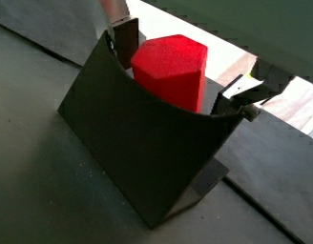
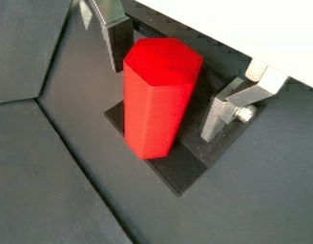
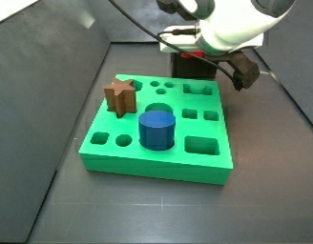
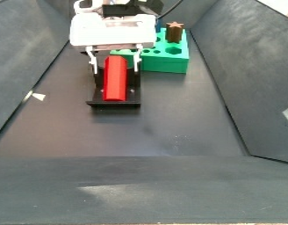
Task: Pick up the hexagon object. Move up. Place the hexagon object on the fixture. Regrasp the hexagon object. Move to above the board. Insert the hexagon object.
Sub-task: Regrasp the hexagon object.
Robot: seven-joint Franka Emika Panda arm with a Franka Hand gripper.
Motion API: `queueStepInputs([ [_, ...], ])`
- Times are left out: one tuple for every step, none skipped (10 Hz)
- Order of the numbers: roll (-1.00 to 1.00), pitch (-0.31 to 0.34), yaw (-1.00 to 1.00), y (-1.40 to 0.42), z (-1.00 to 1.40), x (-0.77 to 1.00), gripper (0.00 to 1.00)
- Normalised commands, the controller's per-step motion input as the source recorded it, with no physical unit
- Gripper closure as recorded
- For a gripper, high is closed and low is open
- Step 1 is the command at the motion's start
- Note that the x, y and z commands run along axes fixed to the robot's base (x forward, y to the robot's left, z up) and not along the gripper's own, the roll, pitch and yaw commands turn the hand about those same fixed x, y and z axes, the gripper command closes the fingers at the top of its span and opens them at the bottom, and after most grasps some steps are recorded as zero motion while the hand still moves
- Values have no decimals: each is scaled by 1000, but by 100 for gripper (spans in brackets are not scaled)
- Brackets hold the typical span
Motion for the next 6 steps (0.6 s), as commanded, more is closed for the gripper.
queueStepInputs([
  [45, 44, -14, -3, -190, 15, 0],
  [43, 41, -3, -3, -188, 14, 0],
  [43, 41, 12, -2, -186, 16, 0],
  [43, 41, 20, -1, -184, 16, 0],
  [43, 41, 25, 0, -184, 16, 0],
  [0, 0, 0, 0, 0, 0, 100],
])
